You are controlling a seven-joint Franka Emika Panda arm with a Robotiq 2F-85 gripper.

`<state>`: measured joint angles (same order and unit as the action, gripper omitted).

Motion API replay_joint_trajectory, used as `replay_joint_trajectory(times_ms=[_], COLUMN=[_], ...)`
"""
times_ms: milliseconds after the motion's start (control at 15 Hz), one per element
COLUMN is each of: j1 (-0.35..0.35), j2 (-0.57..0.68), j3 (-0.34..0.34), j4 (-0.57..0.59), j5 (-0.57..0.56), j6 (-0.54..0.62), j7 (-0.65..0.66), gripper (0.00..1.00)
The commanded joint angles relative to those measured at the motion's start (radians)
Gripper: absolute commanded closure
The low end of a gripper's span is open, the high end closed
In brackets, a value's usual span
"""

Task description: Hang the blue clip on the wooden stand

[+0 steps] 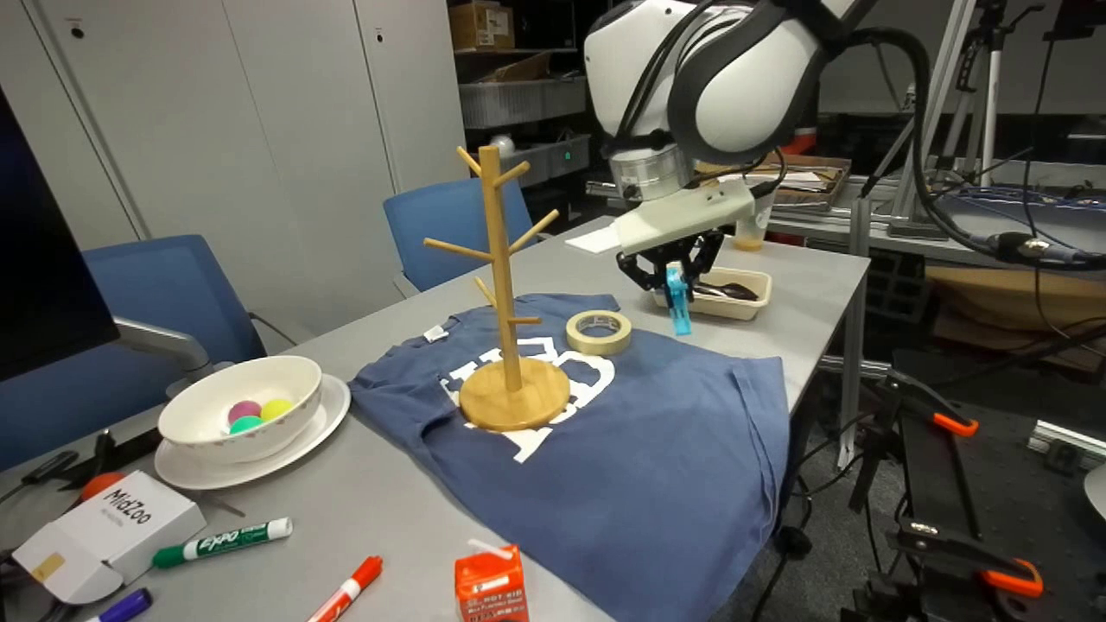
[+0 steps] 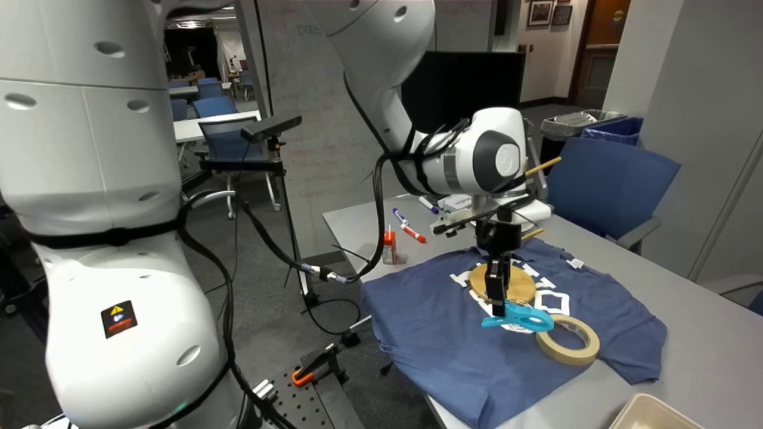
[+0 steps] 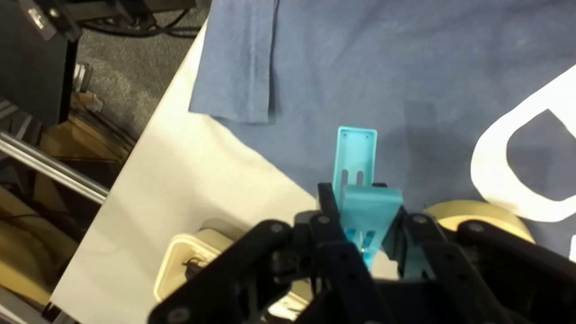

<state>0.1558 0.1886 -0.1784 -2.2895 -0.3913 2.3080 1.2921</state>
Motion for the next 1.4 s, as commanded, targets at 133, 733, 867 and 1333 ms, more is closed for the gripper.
replay_joint_trajectory(times_ms=[133,733,867,1333], j1=[-0.002,-0.063,-0.085,-0.147], j2=[-0.189,-0.230,-0.214,-0.165], j3=[0.090,0.189,0.179,0.156], j4=[-0.035,-0.037,-0.042,-0.031], j5=[-0.271,-0.386,-0.375,-0.399], j6=[-0.176,-0.038,0.047,0.210], j7=[0.214,0.322,0.320,0.303], gripper=[0.94,0.94,0.94,0.94])
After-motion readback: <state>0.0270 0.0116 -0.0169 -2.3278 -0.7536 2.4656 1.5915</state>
